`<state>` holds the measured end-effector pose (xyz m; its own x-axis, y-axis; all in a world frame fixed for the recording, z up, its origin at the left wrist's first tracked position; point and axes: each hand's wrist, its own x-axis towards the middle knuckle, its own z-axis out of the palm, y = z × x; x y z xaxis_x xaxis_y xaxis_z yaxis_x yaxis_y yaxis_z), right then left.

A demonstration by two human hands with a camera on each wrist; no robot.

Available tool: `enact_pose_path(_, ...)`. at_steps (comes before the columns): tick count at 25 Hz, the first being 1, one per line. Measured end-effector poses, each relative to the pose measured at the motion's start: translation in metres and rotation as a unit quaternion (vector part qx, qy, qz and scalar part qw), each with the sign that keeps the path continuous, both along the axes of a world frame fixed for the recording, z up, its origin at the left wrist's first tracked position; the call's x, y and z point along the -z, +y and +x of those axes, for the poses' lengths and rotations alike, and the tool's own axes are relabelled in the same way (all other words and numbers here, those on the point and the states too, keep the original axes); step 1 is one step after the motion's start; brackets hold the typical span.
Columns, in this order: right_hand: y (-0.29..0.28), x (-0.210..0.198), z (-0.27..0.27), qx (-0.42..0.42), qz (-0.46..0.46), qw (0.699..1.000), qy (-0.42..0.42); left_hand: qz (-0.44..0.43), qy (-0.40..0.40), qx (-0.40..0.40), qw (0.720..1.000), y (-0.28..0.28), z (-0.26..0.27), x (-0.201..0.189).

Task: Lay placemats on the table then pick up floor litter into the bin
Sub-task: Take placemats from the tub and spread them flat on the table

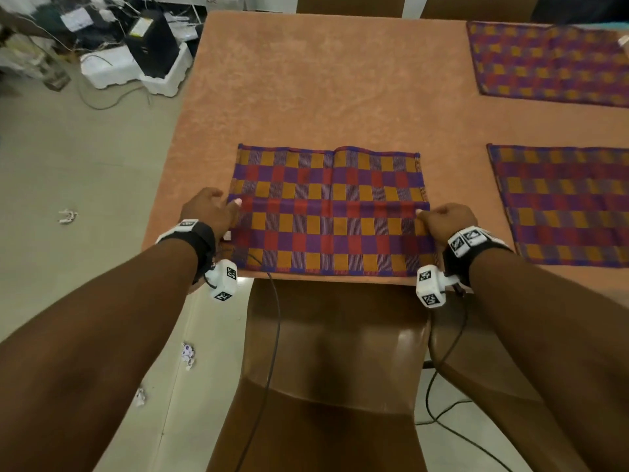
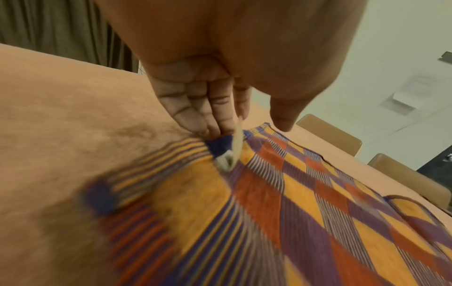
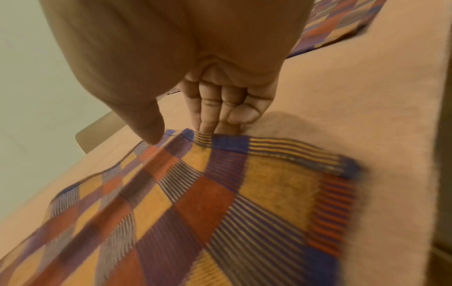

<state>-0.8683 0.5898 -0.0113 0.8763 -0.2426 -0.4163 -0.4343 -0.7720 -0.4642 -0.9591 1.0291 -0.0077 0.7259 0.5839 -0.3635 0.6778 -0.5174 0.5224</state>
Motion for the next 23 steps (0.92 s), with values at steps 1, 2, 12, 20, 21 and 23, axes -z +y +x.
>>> enact_pose_path(1, 0.004, 0.0, 0.012, -0.015, -0.002, 1.0, 0.011, -0.003, -0.015, 0.011, 1.0, 0.001, 0.011, 0.003)
enact_pose_path(2, 0.008, 0.0, 0.021, -0.032, -0.009, 0.999, 0.017, -0.011, -0.033, 0.029, 0.999, 0.001, 0.019, 0.004)
enact_pose_path(12, 0.026, 0.001, 0.012, -0.034, -0.106, 0.982, -0.15, 0.164, -0.017, 0.213, 0.963, -0.008, 0.029, 0.017)
enact_pose_path(20, 0.081, -0.012, -0.052, -0.323, -0.196, 0.925, -0.037, 0.177, 0.042, 0.396, 0.9, -0.085, -0.02, -0.001)
enact_pose_path(21, 0.089, -0.019, -0.067, -0.344, -0.179, 0.921, -0.028, 0.17, 0.027, 0.413, 0.894, -0.098, -0.028, -0.01)
enact_pose_path(23, 0.104, -0.032, -0.102, -0.354, -0.153, 0.923, -0.002, 0.149, 0.029, 0.47, 0.869, -0.134, -0.05, -0.025)
